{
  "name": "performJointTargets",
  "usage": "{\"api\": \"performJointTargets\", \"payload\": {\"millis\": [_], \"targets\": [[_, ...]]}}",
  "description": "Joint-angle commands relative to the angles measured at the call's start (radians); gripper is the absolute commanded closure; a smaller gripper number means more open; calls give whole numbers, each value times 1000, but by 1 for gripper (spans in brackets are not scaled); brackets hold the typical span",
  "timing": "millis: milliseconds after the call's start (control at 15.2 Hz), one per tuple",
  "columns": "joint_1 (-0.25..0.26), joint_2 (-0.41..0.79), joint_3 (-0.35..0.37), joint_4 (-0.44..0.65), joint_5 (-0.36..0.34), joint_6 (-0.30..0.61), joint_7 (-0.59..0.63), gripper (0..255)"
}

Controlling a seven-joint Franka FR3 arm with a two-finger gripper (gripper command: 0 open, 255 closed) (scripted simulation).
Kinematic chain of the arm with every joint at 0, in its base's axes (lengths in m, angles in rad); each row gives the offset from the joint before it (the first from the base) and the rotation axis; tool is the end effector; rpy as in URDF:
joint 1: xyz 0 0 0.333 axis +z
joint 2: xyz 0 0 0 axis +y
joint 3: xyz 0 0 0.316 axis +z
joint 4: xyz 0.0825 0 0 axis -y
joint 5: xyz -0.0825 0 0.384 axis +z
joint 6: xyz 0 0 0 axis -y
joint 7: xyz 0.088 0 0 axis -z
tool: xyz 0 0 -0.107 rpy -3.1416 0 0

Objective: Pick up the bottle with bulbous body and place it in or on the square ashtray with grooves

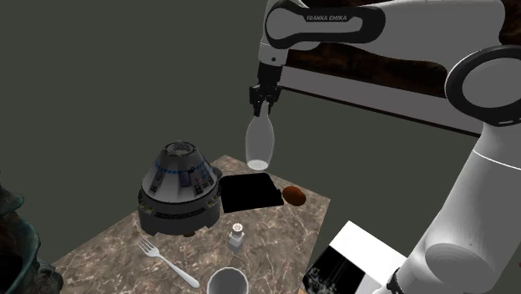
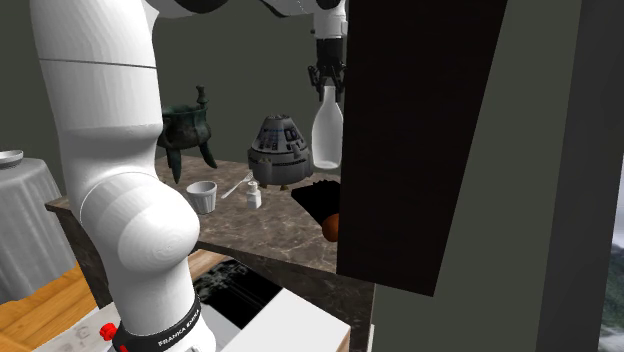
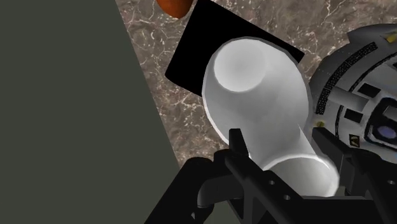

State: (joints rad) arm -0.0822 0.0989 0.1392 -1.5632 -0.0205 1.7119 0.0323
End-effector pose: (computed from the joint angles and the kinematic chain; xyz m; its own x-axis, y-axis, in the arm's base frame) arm 0.5956 0.0282 0.5845 0.9984 0.0261 0.0509 0.0259 -0.9997 0.0051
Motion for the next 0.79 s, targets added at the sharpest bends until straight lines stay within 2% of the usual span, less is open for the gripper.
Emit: {"api": "performJointTargets", "payload": {"millis": [0, 726], "targets": [[-1, -5, 0, -35, 1, 32, 0, 255], [-2, -8, -1, -188, 0, 181, 1, 255]]}}
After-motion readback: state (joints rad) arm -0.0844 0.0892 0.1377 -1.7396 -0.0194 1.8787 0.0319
